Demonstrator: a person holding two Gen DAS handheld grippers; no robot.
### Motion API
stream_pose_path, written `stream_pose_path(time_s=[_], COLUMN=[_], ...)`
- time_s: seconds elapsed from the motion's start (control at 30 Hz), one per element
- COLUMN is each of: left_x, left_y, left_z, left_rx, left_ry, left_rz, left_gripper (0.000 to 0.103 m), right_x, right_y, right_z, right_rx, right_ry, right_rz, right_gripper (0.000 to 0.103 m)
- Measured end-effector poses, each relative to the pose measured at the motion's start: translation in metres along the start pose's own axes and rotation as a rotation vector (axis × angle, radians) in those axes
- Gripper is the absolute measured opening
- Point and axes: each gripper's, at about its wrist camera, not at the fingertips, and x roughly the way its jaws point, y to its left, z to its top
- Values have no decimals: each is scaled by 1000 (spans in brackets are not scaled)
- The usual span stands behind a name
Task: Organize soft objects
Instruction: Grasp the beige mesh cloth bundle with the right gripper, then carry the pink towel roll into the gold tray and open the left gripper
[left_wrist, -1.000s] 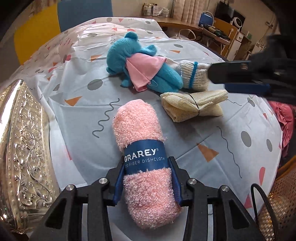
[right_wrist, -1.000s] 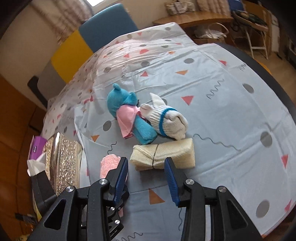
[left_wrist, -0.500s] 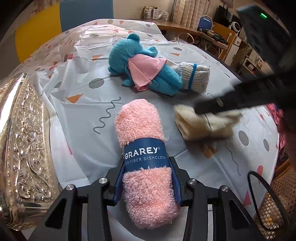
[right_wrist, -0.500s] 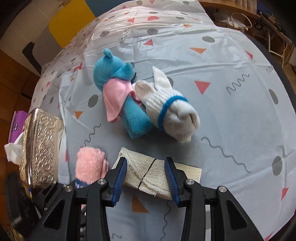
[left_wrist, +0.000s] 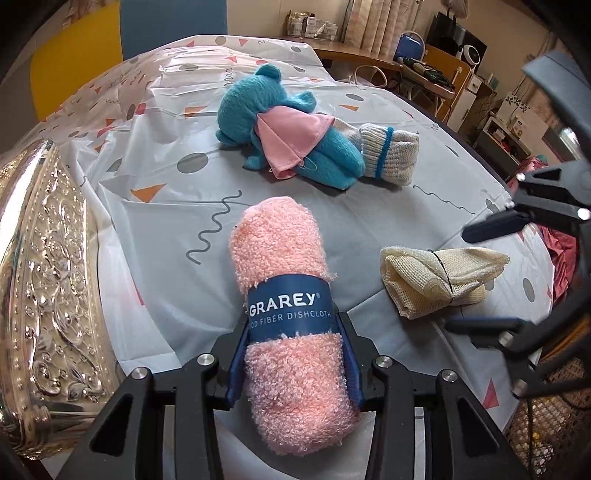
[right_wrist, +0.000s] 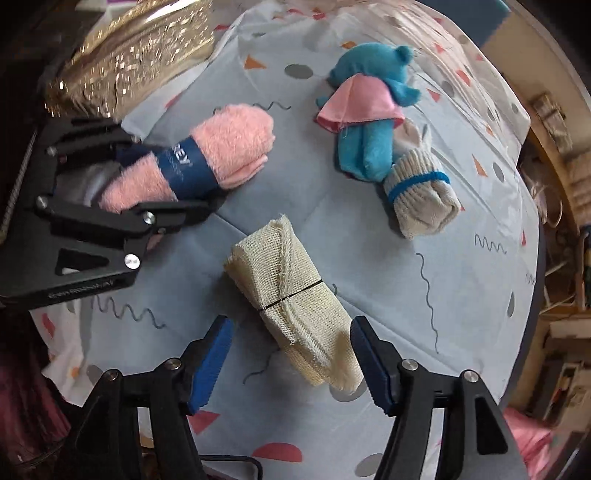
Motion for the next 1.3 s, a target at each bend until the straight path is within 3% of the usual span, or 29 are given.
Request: stream_pose_path(time_s=[0.1, 0.23, 0.27, 0.4, 0.5, 0.67, 0.8, 0.93, 1.07, 1.3], left_x=[0, 0, 0, -1, -4, -32, -59, -89, -128, -186], left_y=[-2, -1, -1, -5, -8, -10, -1, 31, 90, 208], left_z=[-1, -2, -2, 0, 10, 39, 67, 92, 108, 72], left_rx=[2, 5, 7, 13, -4, -30, -69, -116, -195, -355], left_ry=[0, -7, -9, 1, 30, -33, -90, -156, -235, -320], left_rz=[0, -2, 1, 19, -12, -50, -81, -51, 11, 151], left_gripper=[44, 44, 44, 38, 35, 34, 34, 35, 35, 35], right_x=[10, 15, 14, 9, 9, 12, 12, 7, 3, 7], right_y=[-1, -11, -14, -22, -21, -27, -37, -30, -20, -21], right_z=[11, 18, 17, 7, 1, -10, -14, -10, -12, -7], right_rx=[-15, 48, 76, 205, 309, 446, 437, 414, 395, 386], right_ry=[9, -18, -32, -97, -141, -195, -211, -226, -234, -244], right_rz=[-41, 15, 29, 0, 7, 64, 46, 4, -19, -29], right_gripper=[67, 66, 51, 37, 38, 44, 44, 43, 43, 43])
